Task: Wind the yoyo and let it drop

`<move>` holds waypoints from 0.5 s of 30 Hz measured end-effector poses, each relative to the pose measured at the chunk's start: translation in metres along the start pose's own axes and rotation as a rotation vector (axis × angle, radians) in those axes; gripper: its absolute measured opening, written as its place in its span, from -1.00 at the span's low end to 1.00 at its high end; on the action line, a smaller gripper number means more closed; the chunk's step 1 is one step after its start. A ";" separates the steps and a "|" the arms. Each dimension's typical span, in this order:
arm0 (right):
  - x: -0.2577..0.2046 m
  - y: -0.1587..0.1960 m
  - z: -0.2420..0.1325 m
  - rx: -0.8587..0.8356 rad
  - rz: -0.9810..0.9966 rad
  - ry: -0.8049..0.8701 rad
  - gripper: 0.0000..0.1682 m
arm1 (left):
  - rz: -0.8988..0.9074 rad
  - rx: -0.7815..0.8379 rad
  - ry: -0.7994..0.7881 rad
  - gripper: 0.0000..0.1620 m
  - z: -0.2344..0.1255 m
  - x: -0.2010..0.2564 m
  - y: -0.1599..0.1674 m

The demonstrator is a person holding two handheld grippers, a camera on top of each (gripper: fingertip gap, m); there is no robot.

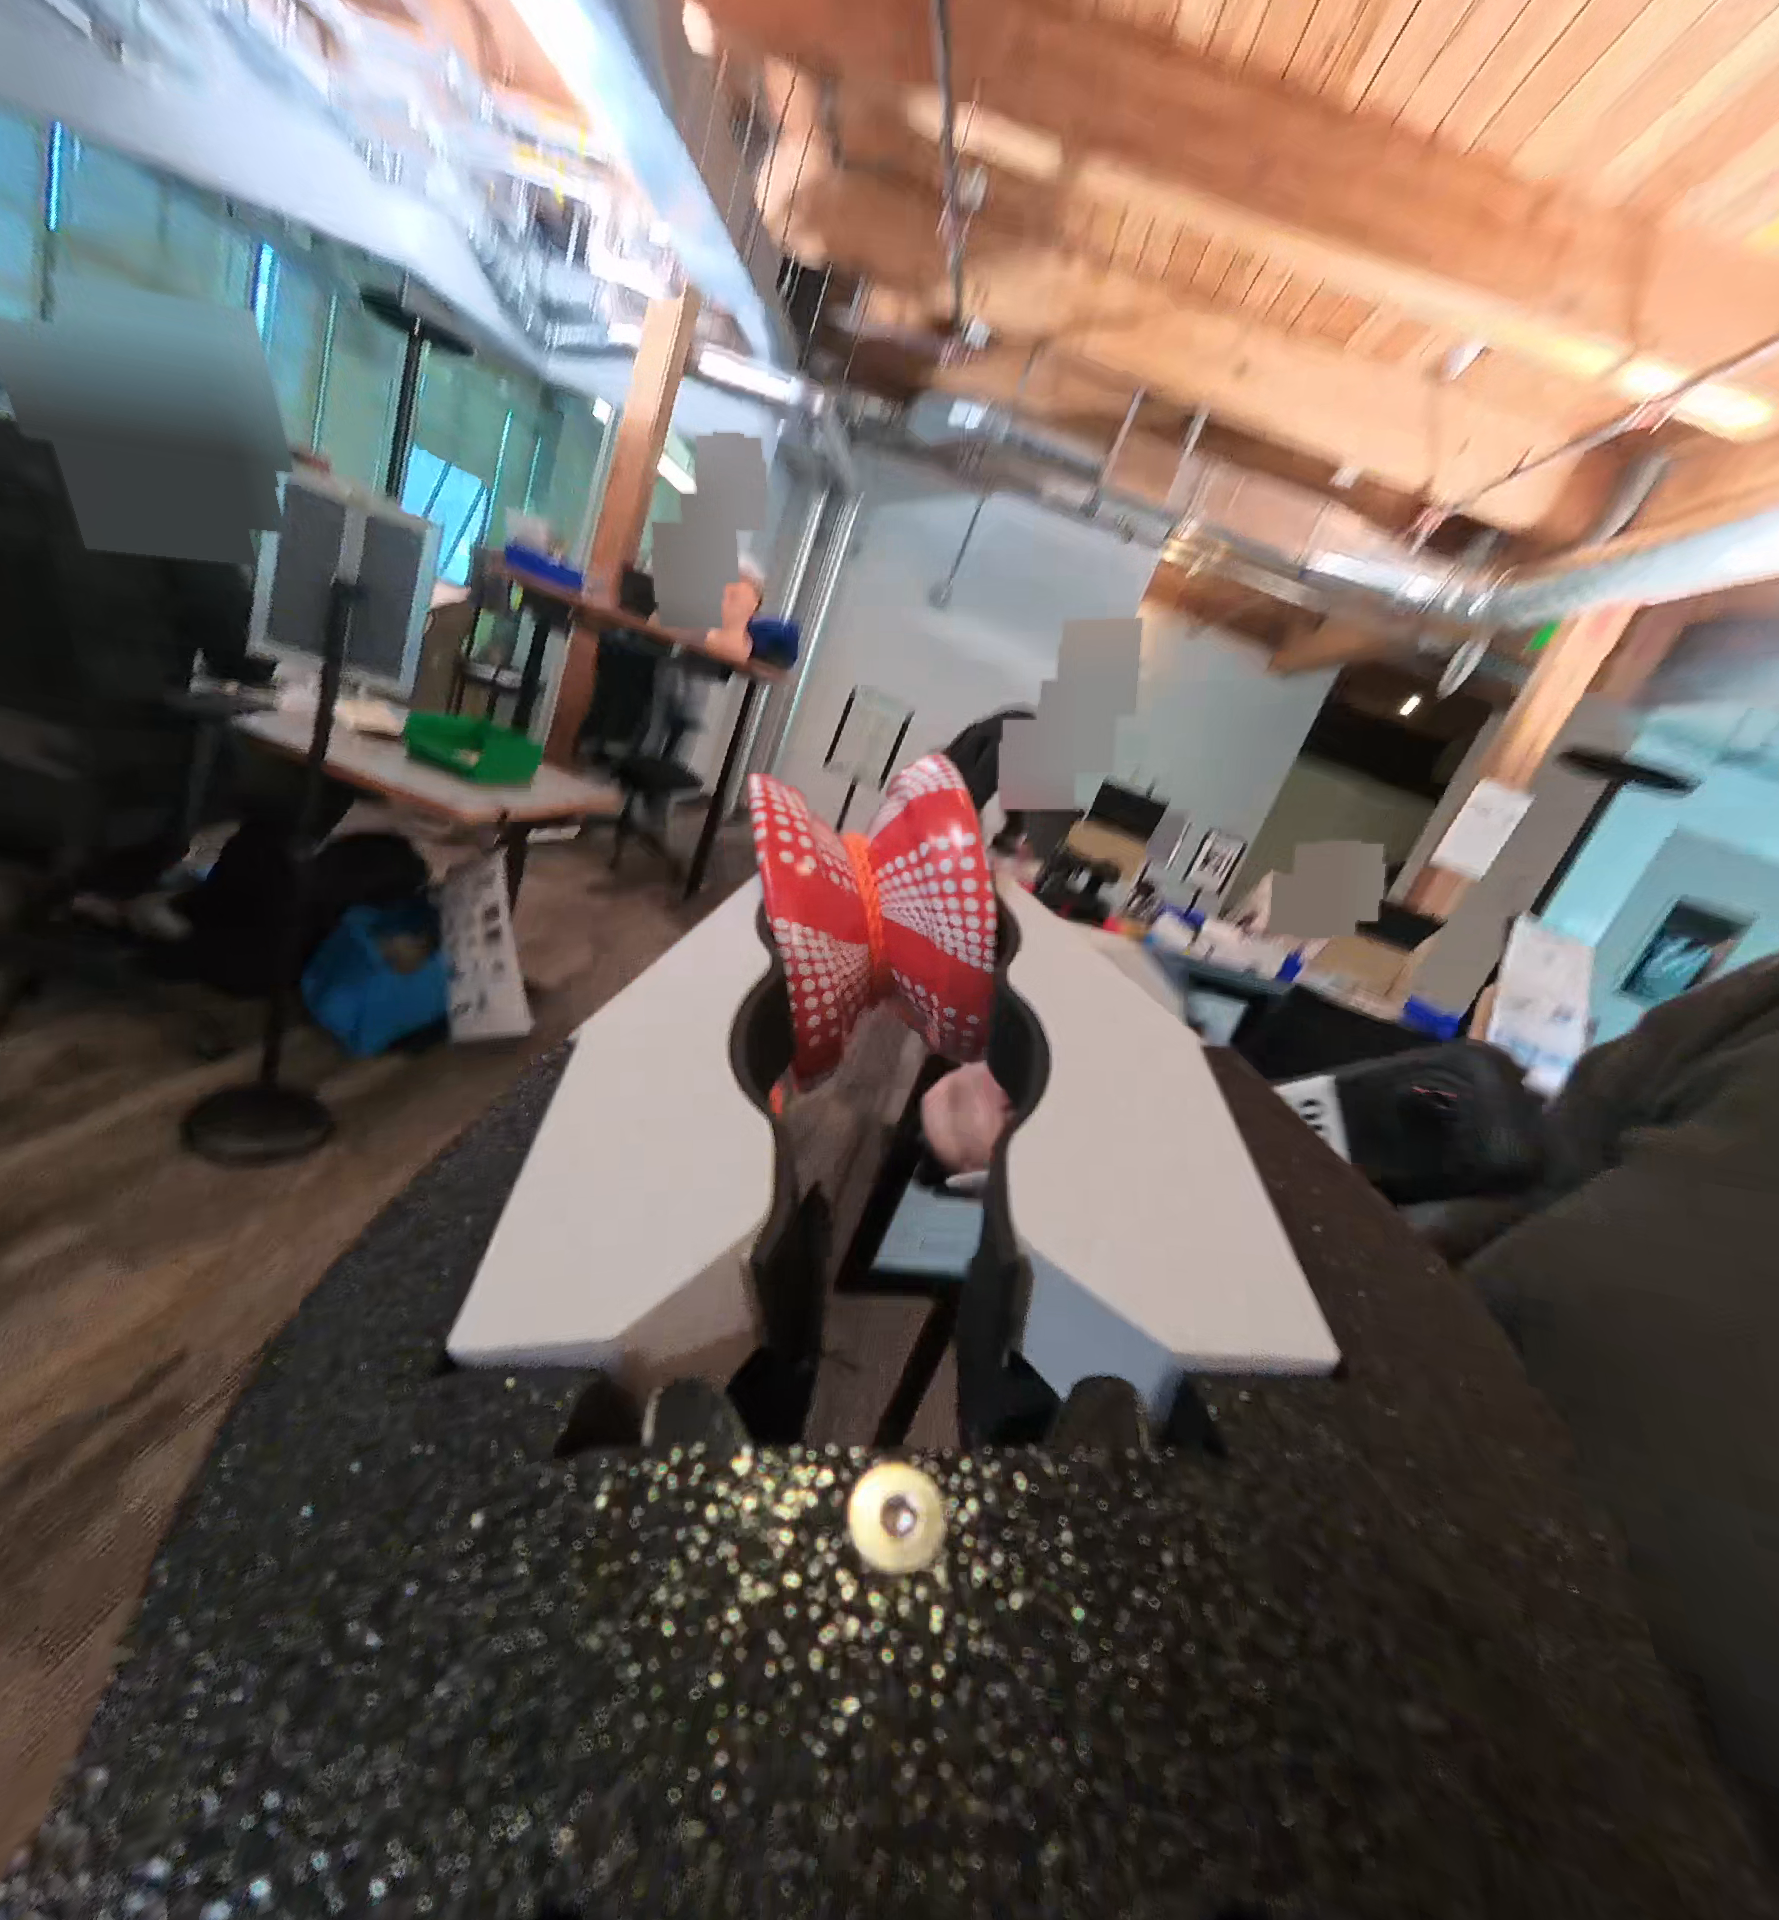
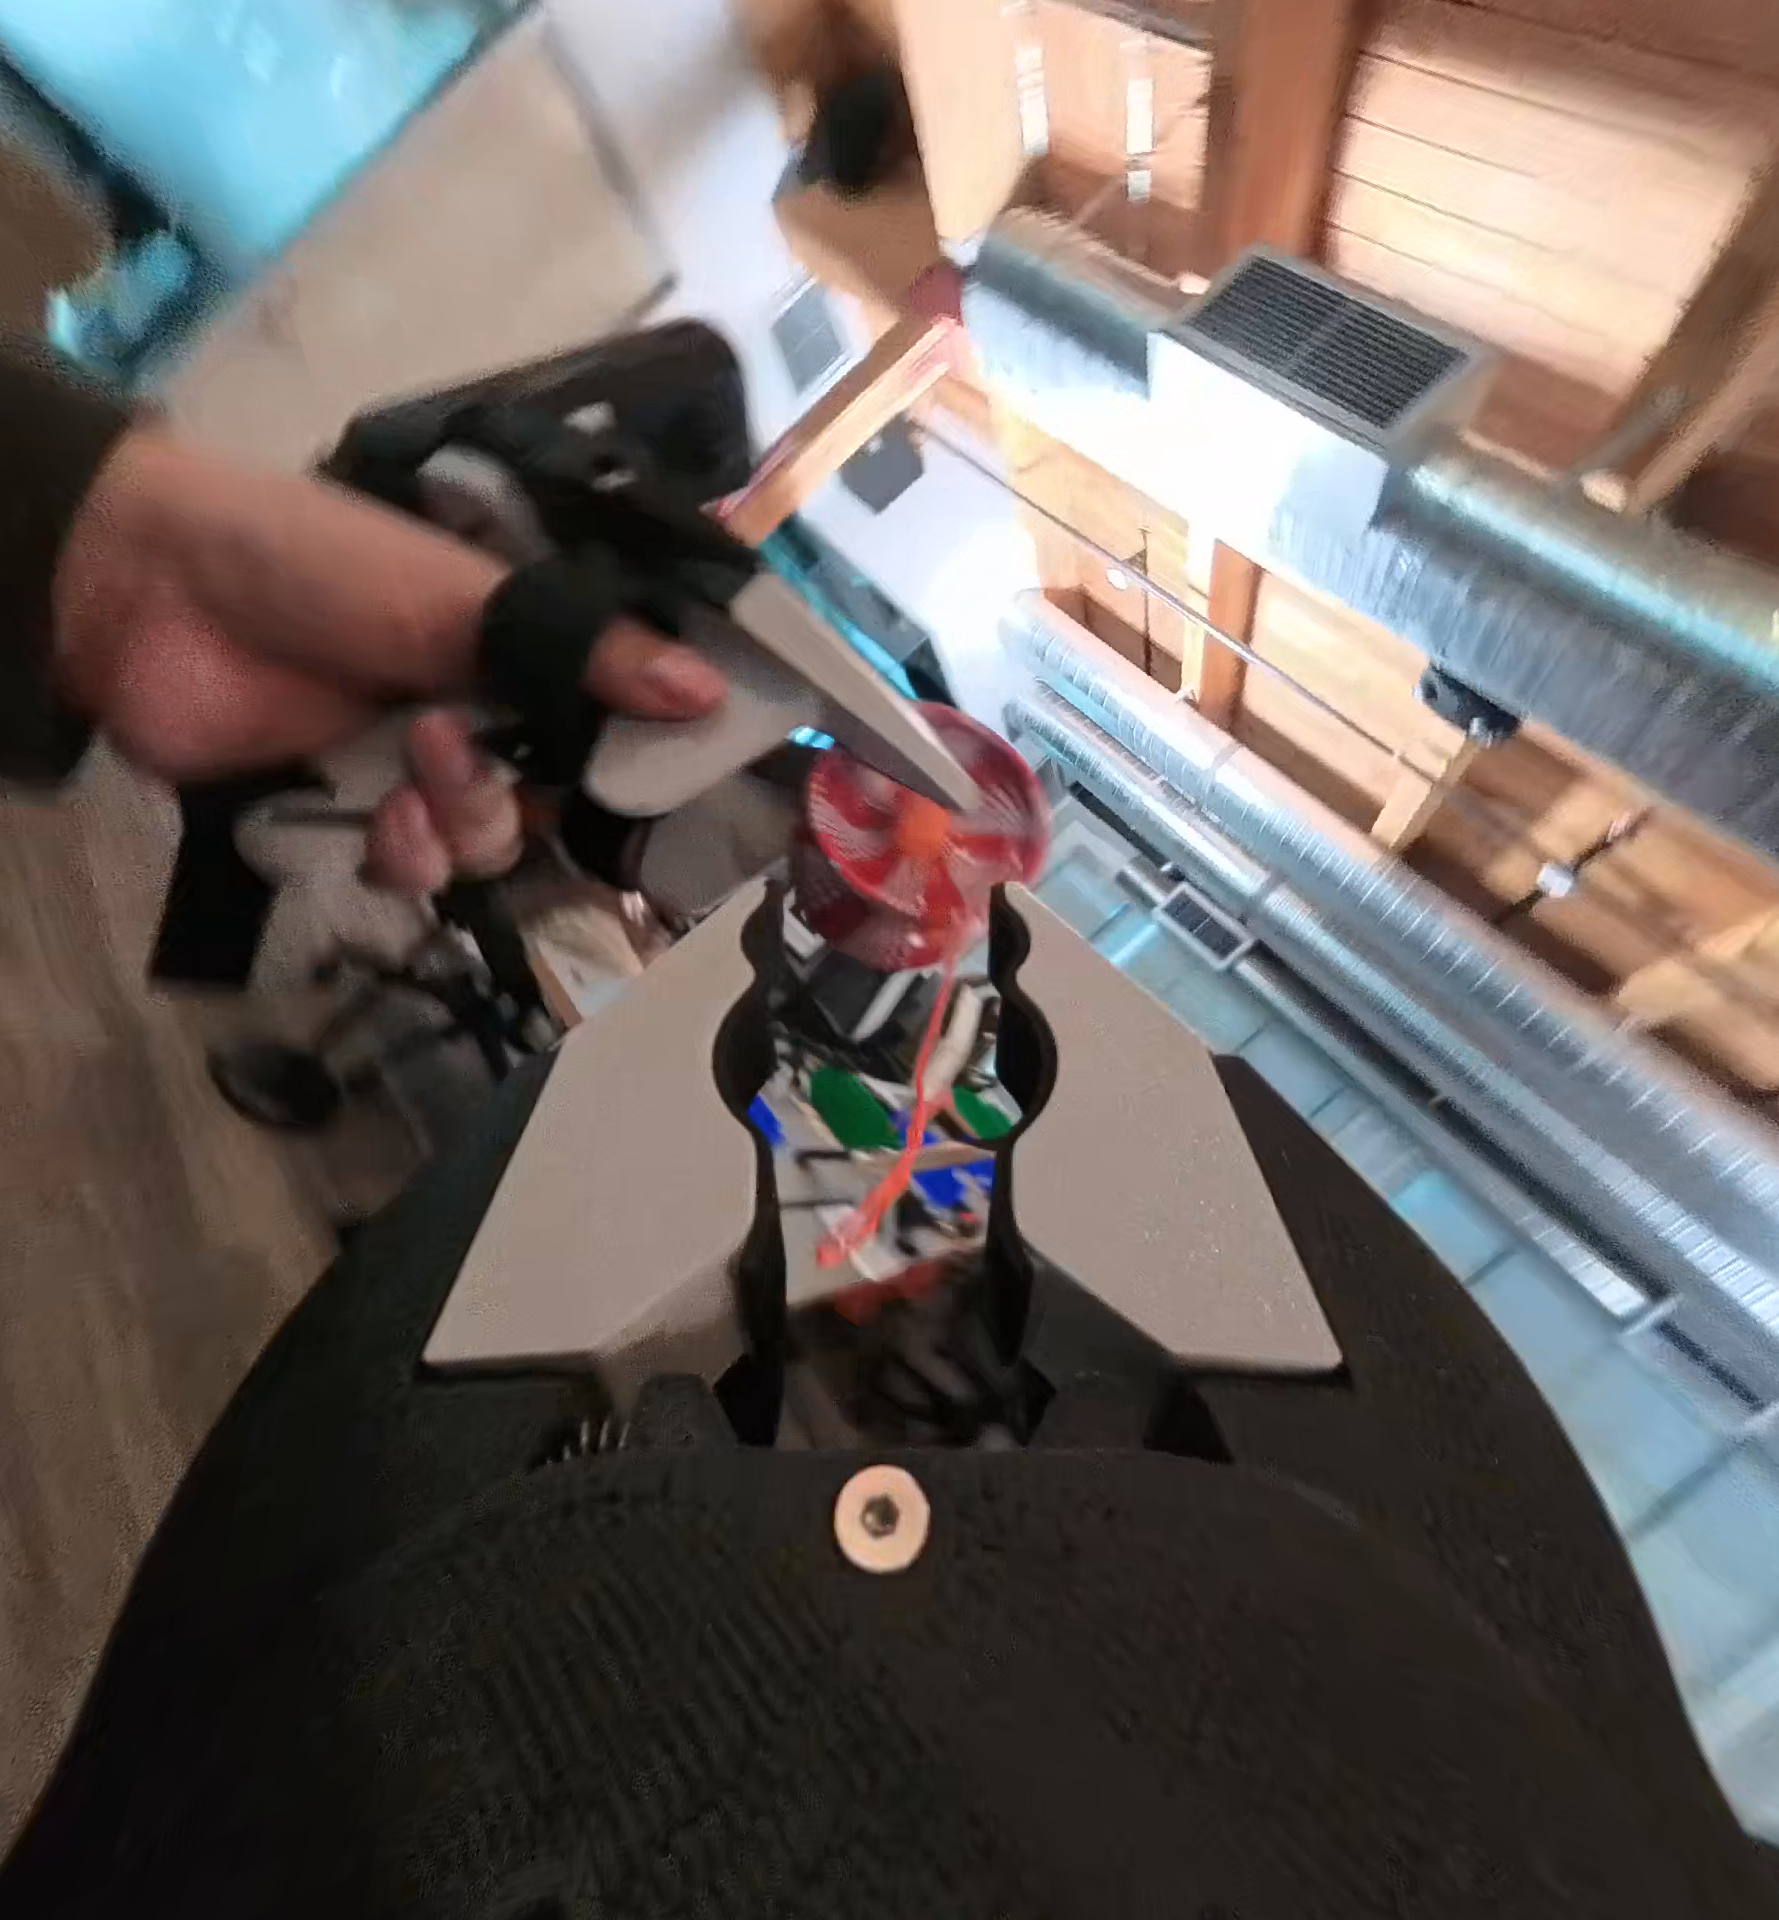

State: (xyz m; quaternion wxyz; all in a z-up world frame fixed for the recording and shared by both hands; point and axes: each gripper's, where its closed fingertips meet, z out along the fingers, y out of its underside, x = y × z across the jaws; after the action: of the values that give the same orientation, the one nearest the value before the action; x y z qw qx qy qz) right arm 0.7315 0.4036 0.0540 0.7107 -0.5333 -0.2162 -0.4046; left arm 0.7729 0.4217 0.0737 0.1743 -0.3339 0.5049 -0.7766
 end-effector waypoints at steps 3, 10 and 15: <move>0.026 0.001 -0.001 0.026 0.314 0.058 -0.56 | -0.019 0.081 0.064 -0.61 -0.008 0.007 -0.019; 0.027 0.009 0.017 -0.006 0.739 0.069 -0.55 | -0.029 0.147 0.165 -0.61 -0.009 0.023 -0.041; 0.023 0.017 0.022 -0.069 0.731 0.121 -0.58 | 0.019 0.113 0.197 -0.61 -0.001 0.035 -0.043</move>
State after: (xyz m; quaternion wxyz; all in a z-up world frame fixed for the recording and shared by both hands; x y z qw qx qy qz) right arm 0.7615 0.4175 0.0684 0.8014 -0.5741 0.0445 -0.1619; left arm 0.7493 0.4194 0.1239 0.1497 -0.2409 0.4782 -0.8312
